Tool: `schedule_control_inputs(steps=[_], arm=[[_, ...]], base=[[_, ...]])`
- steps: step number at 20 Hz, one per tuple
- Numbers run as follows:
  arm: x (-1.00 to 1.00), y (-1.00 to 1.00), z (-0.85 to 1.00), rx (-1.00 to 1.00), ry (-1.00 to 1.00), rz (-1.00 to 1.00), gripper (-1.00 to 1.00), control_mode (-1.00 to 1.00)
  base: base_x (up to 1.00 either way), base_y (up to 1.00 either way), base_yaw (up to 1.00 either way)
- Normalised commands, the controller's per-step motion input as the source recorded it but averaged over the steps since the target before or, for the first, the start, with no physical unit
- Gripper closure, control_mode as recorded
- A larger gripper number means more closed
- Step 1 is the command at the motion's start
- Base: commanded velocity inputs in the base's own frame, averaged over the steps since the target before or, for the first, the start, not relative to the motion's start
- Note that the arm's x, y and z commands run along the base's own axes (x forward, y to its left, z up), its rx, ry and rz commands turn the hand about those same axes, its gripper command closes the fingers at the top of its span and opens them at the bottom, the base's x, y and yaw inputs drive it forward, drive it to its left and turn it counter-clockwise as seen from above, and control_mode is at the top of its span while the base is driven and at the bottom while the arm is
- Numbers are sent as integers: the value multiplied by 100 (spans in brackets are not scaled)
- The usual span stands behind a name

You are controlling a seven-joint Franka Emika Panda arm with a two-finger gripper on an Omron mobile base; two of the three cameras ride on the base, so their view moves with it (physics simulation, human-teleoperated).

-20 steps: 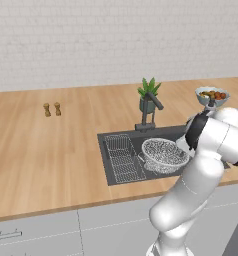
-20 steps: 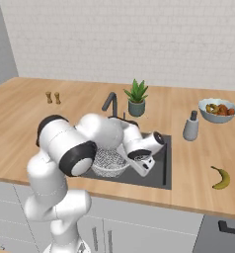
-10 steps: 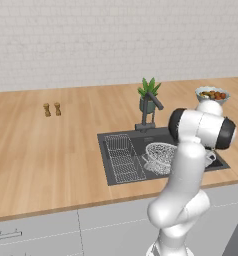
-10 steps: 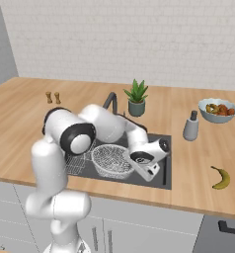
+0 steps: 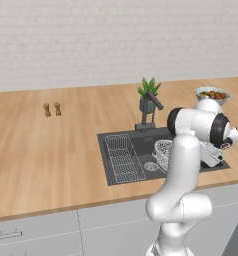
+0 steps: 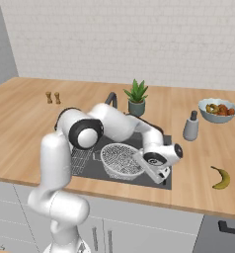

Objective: Put the colander in the sink, put the banana in the colander, and turn on the sink faucet and pour water over the colander.

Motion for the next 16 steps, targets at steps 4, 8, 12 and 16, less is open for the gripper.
schedule_control_inputs(steps=[4,8,12,16], arm=[[0,25,-30,0,-19,-5,100,-100],[0,31,-29,-3,-13,-13,100,-100],[6,7,-23,-6,-3,-16,100,-100],[27,0,-5,-5,2,-15,100,-100]], base=[[0,0,0],[0,0,0],[0,0,0],[0,0,0]])
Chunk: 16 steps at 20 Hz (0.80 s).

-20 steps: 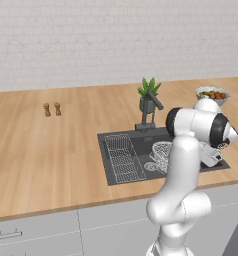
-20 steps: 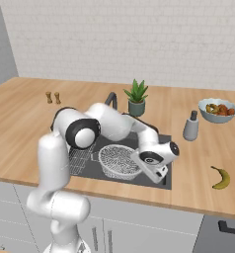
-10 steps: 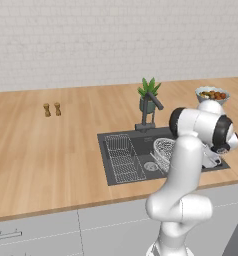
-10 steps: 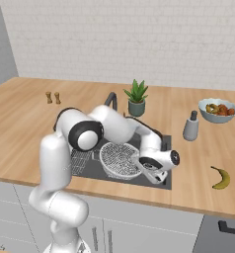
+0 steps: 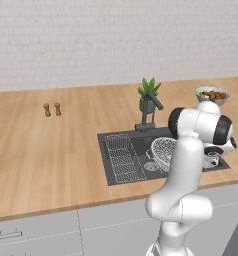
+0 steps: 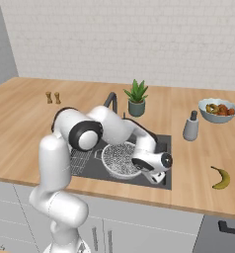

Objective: Put the colander in the sink, put the banana in the colander, and turn on the sink faucet and pour water over the colander.

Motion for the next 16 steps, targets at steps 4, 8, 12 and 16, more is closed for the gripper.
schedule_control_inputs(steps=[4,8,12,16], arm=[[33,0,0,-4,11,-9,100,-100],[20,0,-5,-3,14,-1,100,-100],[0,0,-19,-4,7,0,100,-100],[0,0,-29,-3,0,0,100,-100]], base=[[0,0,0],[0,0,0],[0,0,0],[0,0,0]])
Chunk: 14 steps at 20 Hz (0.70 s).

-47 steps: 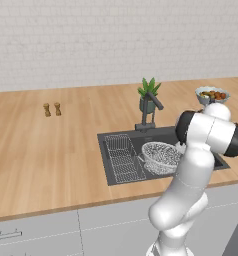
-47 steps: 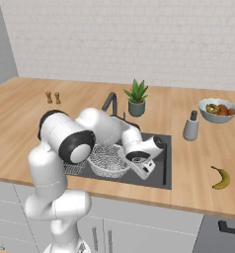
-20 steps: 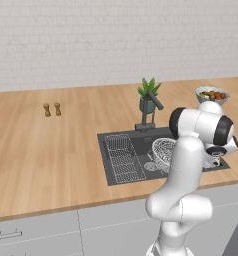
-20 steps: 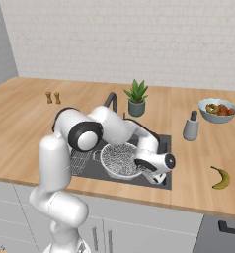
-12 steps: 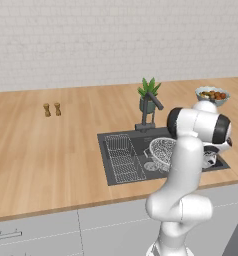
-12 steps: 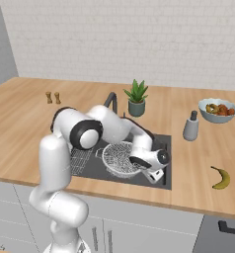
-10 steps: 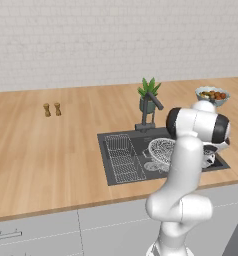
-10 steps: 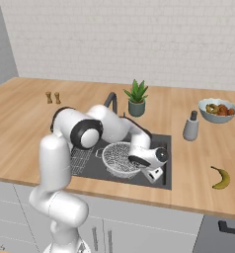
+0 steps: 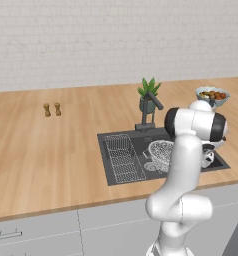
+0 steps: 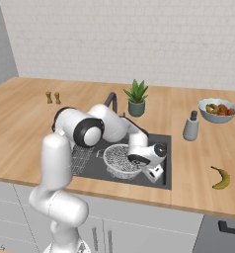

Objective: Put the colander in the sink, put the banana in the colander, and turn on the sink faucet and pour water over the colander.

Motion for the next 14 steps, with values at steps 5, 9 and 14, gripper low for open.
schedule_control_inputs(steps=[5,9,14], arm=[[0,0,-34,-4,0,0,100,-100],[0,15,-32,-5,0,0,100,-100],[0,48,-8,-3,0,0,100,-100]], base=[[0,0,0],[0,0,0],[0,0,0]])
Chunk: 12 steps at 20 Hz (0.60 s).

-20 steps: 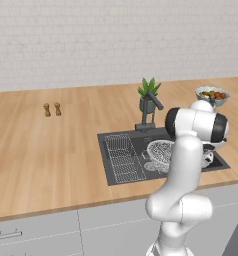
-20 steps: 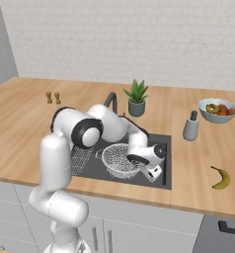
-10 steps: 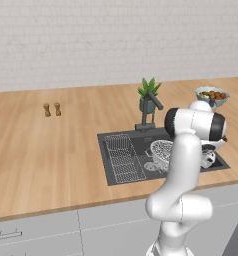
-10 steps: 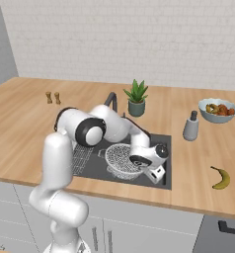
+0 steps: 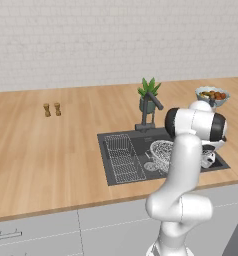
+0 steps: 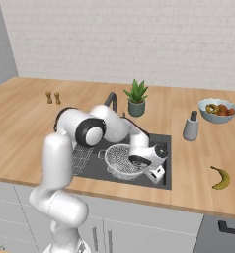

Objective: Put the colander in the sink, put the banana in the colander, and turn on the sink faucet and pour water over the colander.

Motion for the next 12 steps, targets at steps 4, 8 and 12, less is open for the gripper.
schedule_control_inputs(steps=[4,8,12], arm=[[0,69,0,0,0,0,100,-100],[0,60,0,0,0,0,100,-100],[0,57,0,0,4,0,100,-100]], base=[[0,0,0],[0,0,0],[0,0,0]])
